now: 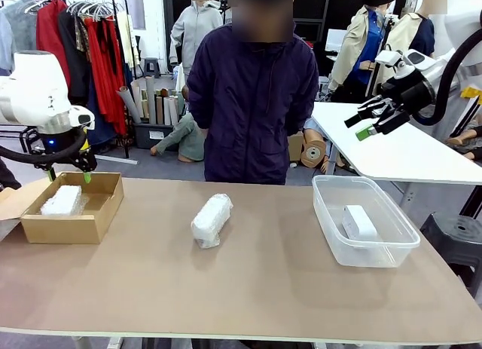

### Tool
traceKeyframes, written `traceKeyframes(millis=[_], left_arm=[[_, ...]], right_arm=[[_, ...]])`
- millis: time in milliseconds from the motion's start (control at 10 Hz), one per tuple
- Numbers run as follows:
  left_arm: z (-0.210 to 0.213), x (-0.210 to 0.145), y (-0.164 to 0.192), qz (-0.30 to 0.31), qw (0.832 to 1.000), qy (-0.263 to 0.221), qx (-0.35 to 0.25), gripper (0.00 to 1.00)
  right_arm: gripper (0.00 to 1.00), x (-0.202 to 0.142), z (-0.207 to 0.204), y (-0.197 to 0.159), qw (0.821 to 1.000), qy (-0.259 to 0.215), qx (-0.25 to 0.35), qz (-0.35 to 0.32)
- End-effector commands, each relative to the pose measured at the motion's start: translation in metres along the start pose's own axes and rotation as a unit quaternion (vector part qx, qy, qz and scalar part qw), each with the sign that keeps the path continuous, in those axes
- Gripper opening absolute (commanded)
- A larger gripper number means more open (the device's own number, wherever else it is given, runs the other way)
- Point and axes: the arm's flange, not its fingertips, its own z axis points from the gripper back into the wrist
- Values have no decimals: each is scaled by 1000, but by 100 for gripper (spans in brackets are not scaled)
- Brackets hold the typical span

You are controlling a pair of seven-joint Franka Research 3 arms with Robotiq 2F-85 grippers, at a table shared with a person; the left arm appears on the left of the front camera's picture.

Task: Separate and place wrapped and unwrapped clocks.
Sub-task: Pick up the Digital clock indicated by the person.

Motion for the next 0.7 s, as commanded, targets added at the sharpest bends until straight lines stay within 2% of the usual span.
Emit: traceKeyframes(millis=[0,200,300,400,500,600], left_arm=[[0,1,2,1,1000,-3,4,100],[-1,0,0,0,1000,1,0,100],[6,0,2,-61,998,9,-2,100],[12,-3,-7,-101,995,-8,-7,100],[26,2,2,-162,986,-7,-31,100],[34,3,-3,-182,982,-9,-53,100]], right_arm=[[100,2,1,1,1000,0,-1,3],[100,2,1,1,1000,0,-1,3],[100,2,1,1,1000,0,-1,3],[100,2,1,1,1000,0,-1,3],[100,2,1,1,1000,0,-1,3],[100,2,1,1,1000,0,-1,3]])
